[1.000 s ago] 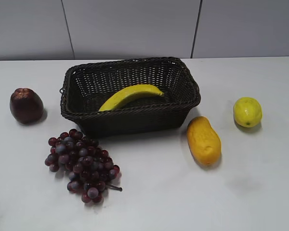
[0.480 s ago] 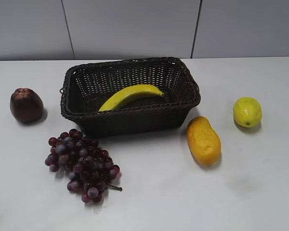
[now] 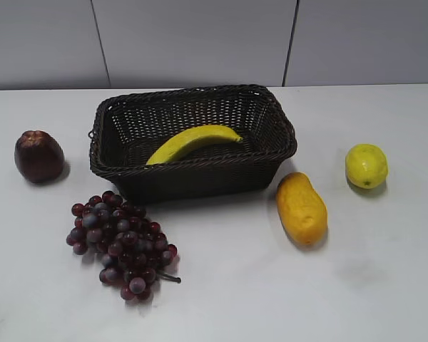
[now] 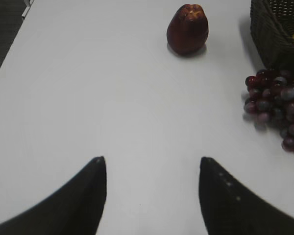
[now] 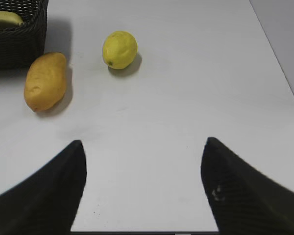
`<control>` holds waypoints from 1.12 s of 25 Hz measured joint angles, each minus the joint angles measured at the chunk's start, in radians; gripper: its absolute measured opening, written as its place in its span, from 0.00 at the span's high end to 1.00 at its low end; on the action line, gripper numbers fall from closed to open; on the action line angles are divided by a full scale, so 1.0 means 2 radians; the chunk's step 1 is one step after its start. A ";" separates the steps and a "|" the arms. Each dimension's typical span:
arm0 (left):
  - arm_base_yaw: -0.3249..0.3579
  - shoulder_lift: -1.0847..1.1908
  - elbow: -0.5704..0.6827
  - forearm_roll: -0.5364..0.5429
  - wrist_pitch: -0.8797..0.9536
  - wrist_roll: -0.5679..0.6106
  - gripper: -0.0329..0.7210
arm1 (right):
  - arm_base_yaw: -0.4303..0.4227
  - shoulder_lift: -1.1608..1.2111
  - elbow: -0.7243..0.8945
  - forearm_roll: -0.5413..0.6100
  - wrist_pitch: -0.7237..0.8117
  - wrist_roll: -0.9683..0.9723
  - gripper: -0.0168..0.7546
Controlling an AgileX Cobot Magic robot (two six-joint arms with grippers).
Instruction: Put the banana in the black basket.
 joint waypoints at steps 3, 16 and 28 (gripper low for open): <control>0.000 0.000 0.005 0.000 -0.008 0.000 0.18 | 0.000 0.000 0.000 0.000 0.000 0.000 0.22; 0.000 -0.002 0.005 0.000 -0.012 0.000 0.18 | 0.000 0.000 0.000 0.000 0.000 0.000 0.22; 0.000 -0.074 0.005 0.000 -0.013 0.000 0.18 | 0.000 0.000 0.000 0.000 0.000 0.000 0.22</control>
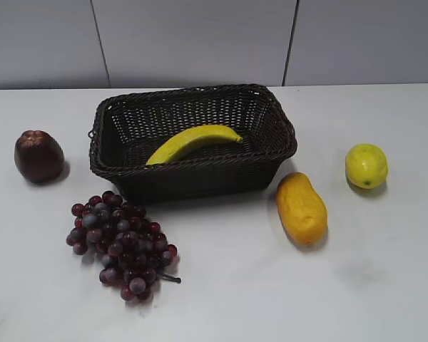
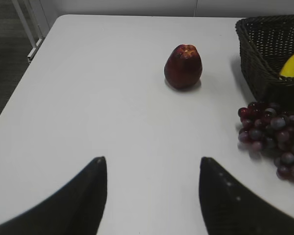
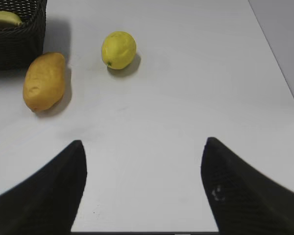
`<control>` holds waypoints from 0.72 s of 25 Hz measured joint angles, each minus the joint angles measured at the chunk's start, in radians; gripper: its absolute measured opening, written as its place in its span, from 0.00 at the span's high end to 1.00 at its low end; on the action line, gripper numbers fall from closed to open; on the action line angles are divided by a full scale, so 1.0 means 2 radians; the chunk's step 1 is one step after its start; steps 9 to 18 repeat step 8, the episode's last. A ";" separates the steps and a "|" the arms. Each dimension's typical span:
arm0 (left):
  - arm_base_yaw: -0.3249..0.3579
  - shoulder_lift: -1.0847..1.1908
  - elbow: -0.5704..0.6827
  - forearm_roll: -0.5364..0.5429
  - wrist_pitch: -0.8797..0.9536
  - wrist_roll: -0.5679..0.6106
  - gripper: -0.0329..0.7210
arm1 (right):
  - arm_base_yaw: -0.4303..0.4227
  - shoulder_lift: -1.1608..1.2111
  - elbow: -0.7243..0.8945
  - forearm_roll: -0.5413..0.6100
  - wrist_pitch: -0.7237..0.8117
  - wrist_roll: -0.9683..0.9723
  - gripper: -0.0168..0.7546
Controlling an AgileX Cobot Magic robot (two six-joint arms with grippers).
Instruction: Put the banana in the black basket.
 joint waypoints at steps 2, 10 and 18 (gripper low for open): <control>0.000 0.000 0.000 0.000 0.000 0.000 0.18 | 0.000 0.000 0.000 0.000 0.000 0.000 0.22; 0.000 0.000 0.000 0.000 0.000 0.000 0.18 | 0.000 0.000 0.000 0.000 0.000 0.000 0.22; 0.000 0.000 0.000 0.000 0.000 0.000 0.18 | 0.000 0.000 0.000 0.000 0.000 0.000 0.22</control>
